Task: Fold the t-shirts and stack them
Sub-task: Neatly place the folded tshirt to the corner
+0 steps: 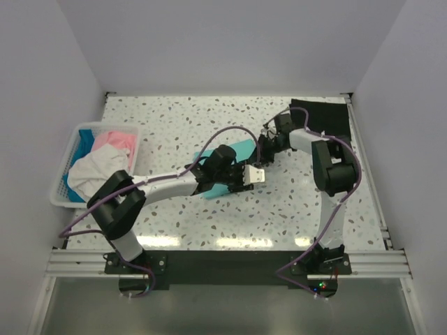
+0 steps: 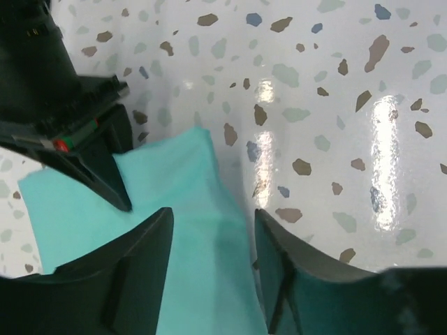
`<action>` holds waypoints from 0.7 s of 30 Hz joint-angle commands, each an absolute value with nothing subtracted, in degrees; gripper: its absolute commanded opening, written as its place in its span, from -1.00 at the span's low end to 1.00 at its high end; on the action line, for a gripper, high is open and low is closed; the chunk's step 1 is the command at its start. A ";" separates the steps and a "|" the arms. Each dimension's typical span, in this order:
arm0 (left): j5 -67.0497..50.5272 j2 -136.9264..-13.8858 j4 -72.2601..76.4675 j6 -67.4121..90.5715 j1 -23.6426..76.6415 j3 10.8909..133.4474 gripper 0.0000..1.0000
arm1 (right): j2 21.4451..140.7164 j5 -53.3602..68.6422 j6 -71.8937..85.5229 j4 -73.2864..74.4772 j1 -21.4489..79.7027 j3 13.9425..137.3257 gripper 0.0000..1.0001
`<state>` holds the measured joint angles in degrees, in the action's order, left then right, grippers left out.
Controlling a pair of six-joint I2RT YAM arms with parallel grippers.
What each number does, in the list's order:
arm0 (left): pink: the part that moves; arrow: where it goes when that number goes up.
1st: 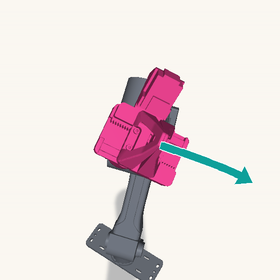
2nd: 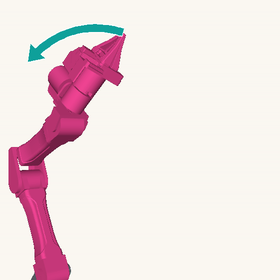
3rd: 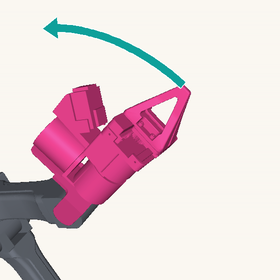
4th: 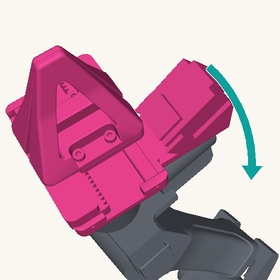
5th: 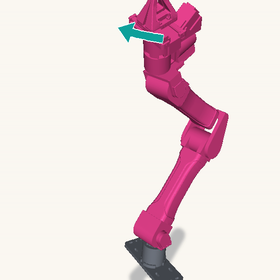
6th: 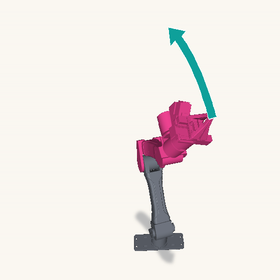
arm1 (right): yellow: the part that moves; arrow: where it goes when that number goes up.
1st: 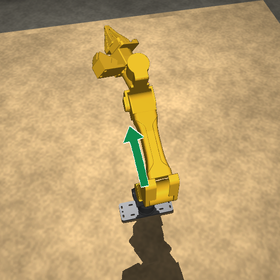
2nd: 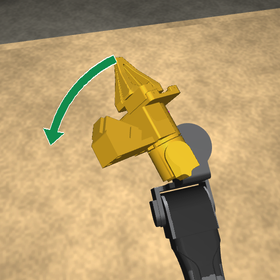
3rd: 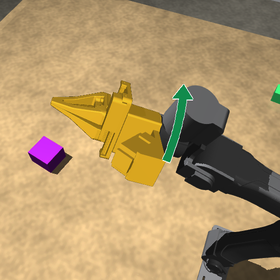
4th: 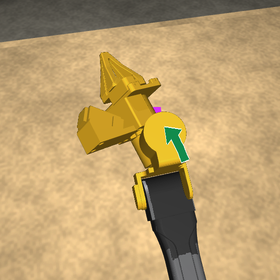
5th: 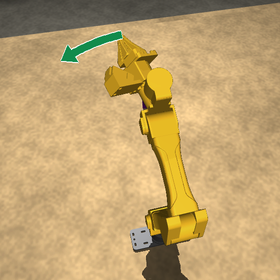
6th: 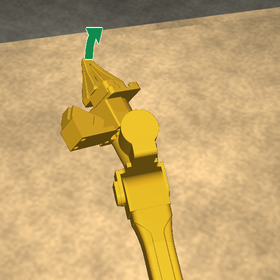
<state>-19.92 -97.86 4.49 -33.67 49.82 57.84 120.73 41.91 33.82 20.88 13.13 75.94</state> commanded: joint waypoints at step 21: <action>-18.63 -89.56 -10.37 -18.02 41.13 57.92 1.00 | 134.39 12.14 -11.95 58.45 1.68 138.77 -1.00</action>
